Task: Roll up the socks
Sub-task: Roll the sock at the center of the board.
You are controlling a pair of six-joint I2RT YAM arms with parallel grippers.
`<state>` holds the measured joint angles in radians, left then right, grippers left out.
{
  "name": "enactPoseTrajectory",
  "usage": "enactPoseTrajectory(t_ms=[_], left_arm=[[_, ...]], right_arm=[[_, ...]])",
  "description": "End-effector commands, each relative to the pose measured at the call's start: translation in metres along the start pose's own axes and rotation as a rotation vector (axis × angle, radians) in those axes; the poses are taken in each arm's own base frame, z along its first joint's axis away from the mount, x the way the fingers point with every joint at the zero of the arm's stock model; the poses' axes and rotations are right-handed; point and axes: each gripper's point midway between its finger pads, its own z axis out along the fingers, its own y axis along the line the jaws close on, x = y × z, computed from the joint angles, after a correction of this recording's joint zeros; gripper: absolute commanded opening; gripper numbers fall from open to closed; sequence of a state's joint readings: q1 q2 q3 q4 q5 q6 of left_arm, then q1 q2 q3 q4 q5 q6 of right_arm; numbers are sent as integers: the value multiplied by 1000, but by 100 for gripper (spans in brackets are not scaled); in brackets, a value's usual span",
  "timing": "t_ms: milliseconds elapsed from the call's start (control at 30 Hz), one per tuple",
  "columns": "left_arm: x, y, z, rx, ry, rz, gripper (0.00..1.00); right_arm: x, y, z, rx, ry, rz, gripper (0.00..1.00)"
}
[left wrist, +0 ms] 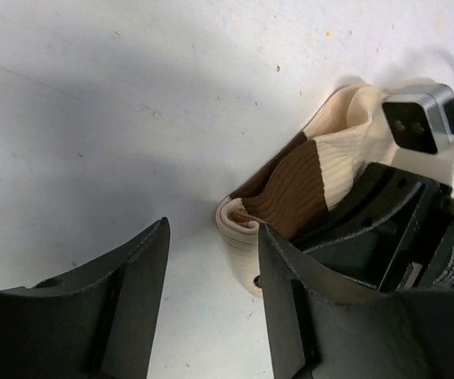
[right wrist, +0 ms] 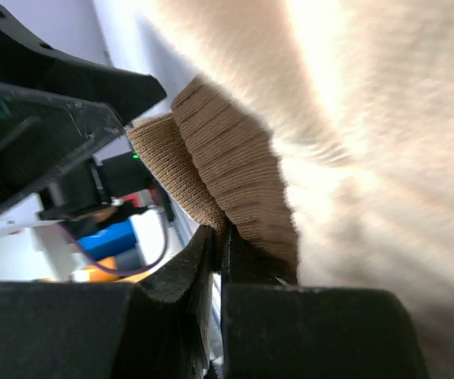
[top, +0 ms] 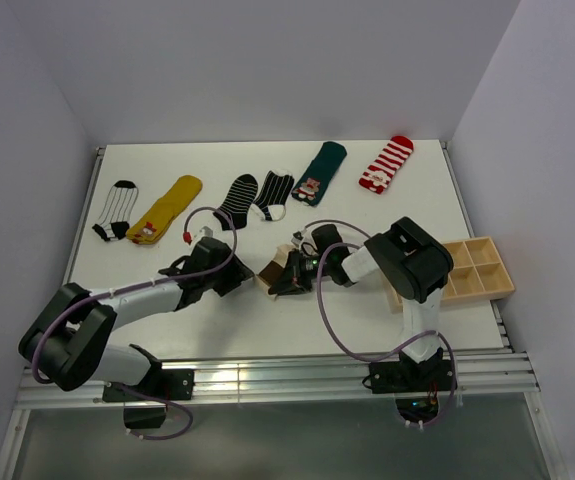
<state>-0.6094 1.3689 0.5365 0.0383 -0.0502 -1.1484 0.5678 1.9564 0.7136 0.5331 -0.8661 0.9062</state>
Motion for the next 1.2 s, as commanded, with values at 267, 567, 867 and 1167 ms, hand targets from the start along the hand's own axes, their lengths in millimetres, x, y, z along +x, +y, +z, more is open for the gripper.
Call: enactPoseTrajectory(t_ms=[267, 567, 867, 1167], left_arm=[[7, -21, 10, 86, -11, 54, 48], [24, 2, 28, -8, 44, 76, 37], [36, 24, 38, -192, 92, 139, 22], [19, 7, 29, -335, 119, 298, 5]], right_arm=[[7, -17, 2, 27, 25, 125, 0], [1, -17, 1, 44, 5, 101, 1], [-20, -10, -13, 220, -78, -160, 35], [-37, 10, -47, 514, -347, -538, 46]])
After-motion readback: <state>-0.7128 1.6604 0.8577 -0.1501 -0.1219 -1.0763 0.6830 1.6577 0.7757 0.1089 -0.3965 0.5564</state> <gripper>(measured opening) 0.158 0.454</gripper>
